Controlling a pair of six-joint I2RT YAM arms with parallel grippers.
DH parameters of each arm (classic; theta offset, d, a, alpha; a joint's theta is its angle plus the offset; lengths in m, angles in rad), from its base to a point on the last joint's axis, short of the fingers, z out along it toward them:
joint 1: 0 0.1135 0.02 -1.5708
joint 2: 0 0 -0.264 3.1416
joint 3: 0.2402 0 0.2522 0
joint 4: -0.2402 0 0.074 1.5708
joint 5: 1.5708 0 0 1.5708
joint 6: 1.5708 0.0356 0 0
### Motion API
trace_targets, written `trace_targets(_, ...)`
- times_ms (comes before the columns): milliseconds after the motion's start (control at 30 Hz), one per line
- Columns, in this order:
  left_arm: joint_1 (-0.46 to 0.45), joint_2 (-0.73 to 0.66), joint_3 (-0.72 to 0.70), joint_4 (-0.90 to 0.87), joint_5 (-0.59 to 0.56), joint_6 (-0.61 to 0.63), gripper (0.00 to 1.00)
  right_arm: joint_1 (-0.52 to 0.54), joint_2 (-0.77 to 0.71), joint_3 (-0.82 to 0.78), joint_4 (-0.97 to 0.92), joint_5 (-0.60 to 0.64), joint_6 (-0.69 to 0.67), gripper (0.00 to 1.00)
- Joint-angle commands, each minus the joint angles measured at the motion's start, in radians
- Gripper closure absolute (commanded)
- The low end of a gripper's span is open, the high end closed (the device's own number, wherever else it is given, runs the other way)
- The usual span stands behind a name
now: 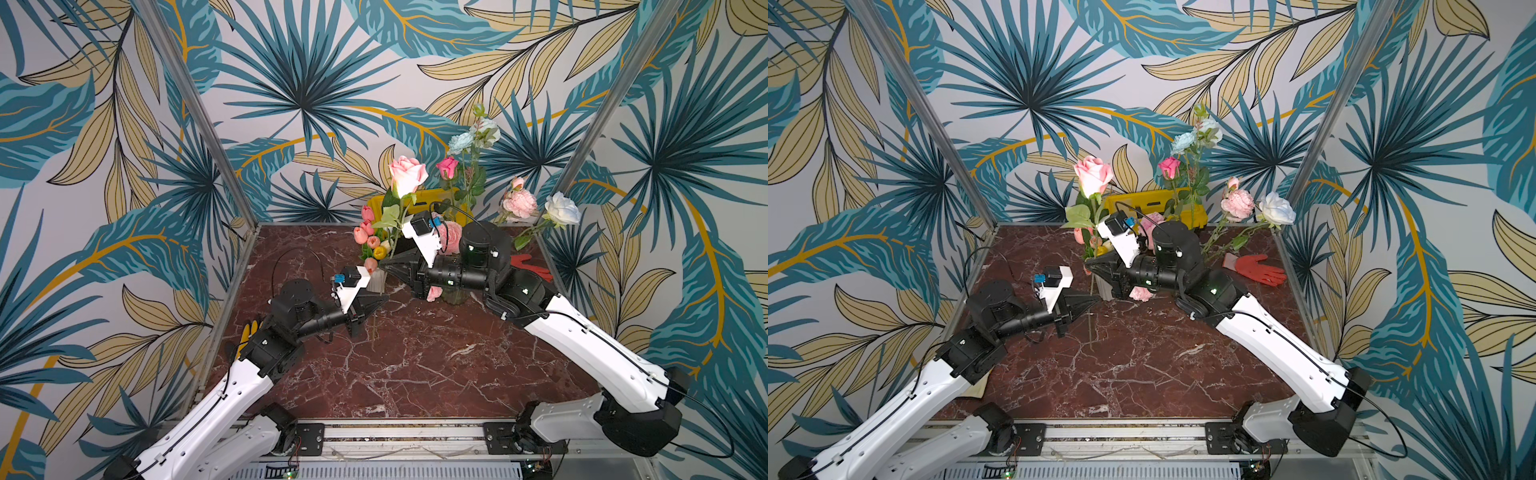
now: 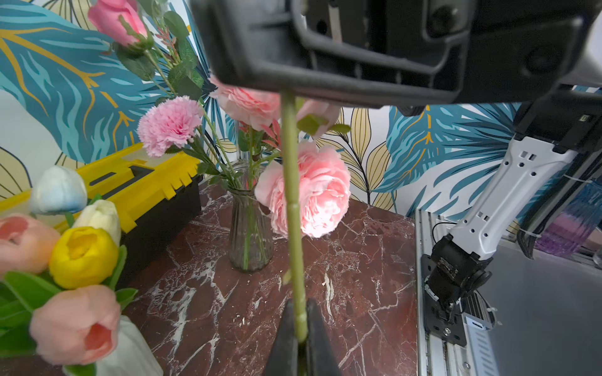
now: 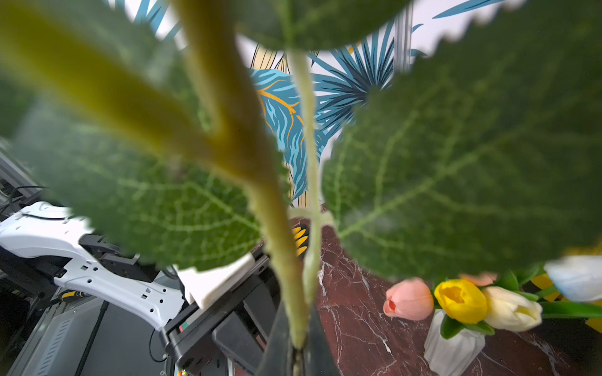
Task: Pick out pink flowers from the vase
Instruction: Place the flower at the center of the board.
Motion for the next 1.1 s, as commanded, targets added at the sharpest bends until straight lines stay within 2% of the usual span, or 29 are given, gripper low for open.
trace_targets(0, -0.002, -0.008, 0.029, 0.022, -0.027, 0.004, 1.00, 0.011, 0.016, 0.006, 0.032, 0.019, -0.019, 1.00)
trace_targets(67, -0.002, -0.020, 0.022, 0.023, -0.061, -0.002, 1.00, 0.012, 0.021, 0.005, 0.039, 0.015, -0.021, 1.00)
trace_targets(100, -0.001, -0.026, 0.019, 0.024, -0.076, -0.003, 1.00, 0.012, 0.023, 0.008, 0.037, 0.013, -0.026, 0.92)
trace_targets(200, 0.007, -0.051, 0.010, 0.023, -0.125, -0.025, 1.00, 0.014, 0.027, 0.034, 0.009, 0.032, -0.046, 0.61)
trace_targets(233, 0.019, -0.060, 0.009, 0.025, -0.134, -0.041, 1.00, 0.014, 0.028, 0.051, -0.009, 0.036, -0.056, 0.53)
trace_targets(267, 0.034, -0.068, 0.006, 0.025, -0.139, -0.062, 1.00, 0.014, 0.025, 0.064, -0.023, 0.042, -0.064, 0.51)
trace_targets(367, 0.092, -0.099, -0.011, 0.023, -0.147, -0.122, 1.00, 0.014, 0.012, 0.093, -0.058, 0.081, -0.094, 0.48)
trace_targets(567, 0.216, -0.168, -0.033, -0.070, -0.199, -0.204, 1.00, 0.014, -0.024, 0.143, -0.110, 0.237, -0.117, 0.48)
trace_targets(700, 0.256, -0.167, -0.028, -0.154, -0.312, -0.233, 1.00, 0.015, -0.013, 0.252, -0.225, 0.322, -0.133, 0.46)
trace_targets(767, 0.263, -0.143, -0.023, -0.197, -0.353, -0.253, 1.00, 0.014, -0.027, 0.251, -0.214, 0.331, -0.161, 0.46)
trace_targets(867, 0.292, -0.093, -0.020, -0.257, -0.363, -0.288, 1.00, 0.014, -0.078, 0.176, -0.082, 0.375, -0.159, 0.46)
trace_targets(1000, 0.374, 0.023, -0.008, -0.281, -0.325, -0.324, 1.00, 0.014, -0.074, 0.264, -0.162, 0.472, -0.103, 0.46)
trace_targets(1067, 0.422, 0.111, 0.013, -0.294, -0.294, -0.330, 1.00, 0.015, -0.108, 0.242, -0.146, 0.498, -0.098, 0.45)
